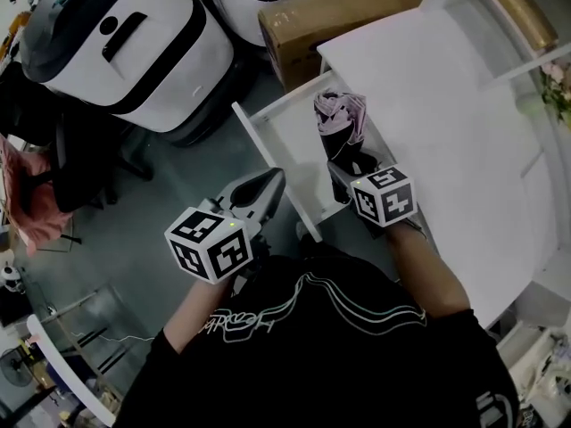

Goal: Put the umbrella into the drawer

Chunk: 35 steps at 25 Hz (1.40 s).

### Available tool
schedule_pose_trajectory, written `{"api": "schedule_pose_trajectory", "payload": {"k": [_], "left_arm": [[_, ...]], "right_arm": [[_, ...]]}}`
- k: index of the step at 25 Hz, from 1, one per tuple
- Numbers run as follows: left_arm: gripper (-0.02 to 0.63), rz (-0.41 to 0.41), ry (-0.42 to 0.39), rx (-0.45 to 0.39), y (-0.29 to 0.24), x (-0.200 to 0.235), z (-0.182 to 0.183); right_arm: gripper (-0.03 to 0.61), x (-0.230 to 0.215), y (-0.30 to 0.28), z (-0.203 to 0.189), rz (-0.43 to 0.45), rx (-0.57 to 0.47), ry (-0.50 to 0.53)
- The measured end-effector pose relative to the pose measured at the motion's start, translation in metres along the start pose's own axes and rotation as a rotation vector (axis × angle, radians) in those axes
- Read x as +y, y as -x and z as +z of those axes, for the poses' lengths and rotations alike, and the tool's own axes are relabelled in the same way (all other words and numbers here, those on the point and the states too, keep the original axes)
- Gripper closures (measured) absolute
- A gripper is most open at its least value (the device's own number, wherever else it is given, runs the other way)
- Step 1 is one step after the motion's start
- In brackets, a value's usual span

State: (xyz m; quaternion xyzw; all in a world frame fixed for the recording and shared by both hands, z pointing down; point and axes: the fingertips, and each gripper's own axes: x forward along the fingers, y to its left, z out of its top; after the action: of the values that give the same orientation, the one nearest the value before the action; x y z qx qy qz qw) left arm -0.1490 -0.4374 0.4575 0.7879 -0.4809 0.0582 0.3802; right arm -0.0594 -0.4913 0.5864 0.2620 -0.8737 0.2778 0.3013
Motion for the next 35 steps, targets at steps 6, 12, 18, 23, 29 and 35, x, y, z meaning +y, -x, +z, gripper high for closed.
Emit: {"api": "schedule_pose_trajectory", "payload": {"k": [6, 12, 18, 23, 29, 35], "left_arm": [[0.594, 0.045, 0.031, 0.021, -0.008, 0.026, 0.000], [0.593, 0.069, 0.051, 0.042, -0.018, 0.046, -0.005], [0.593, 0.101, 0.061, 0.065, -0.021, 0.063, -0.010], [0.593, 0.117, 0.078, 0.061, -0.021, 0.073, -0.009], [0.594, 0.126, 0.091, 0.076, -0.018, 0.081, -0.014], [0.594, 0.104, 0.074, 0.071, -0.013, 0.073, -0.011]], "right_arm": [[0.380, -0.031, -0.062, -0.031, -0.039, 0.144, 0.009], [0.380, -0.060, -0.107, -0.056, -0.061, 0.265, -0.010], [0.380, -0.079, -0.138, -0.084, -0.074, 0.398, -0.059], [0.379, -0.083, -0.152, -0.098, -0.090, 0.453, -0.053], [0.360, -0.080, -0.158, -0.096, -0.054, 0.444, -0.097], [0.336, -0.083, -0.138, -0.084, -0.127, 0.404, -0.089]]}}
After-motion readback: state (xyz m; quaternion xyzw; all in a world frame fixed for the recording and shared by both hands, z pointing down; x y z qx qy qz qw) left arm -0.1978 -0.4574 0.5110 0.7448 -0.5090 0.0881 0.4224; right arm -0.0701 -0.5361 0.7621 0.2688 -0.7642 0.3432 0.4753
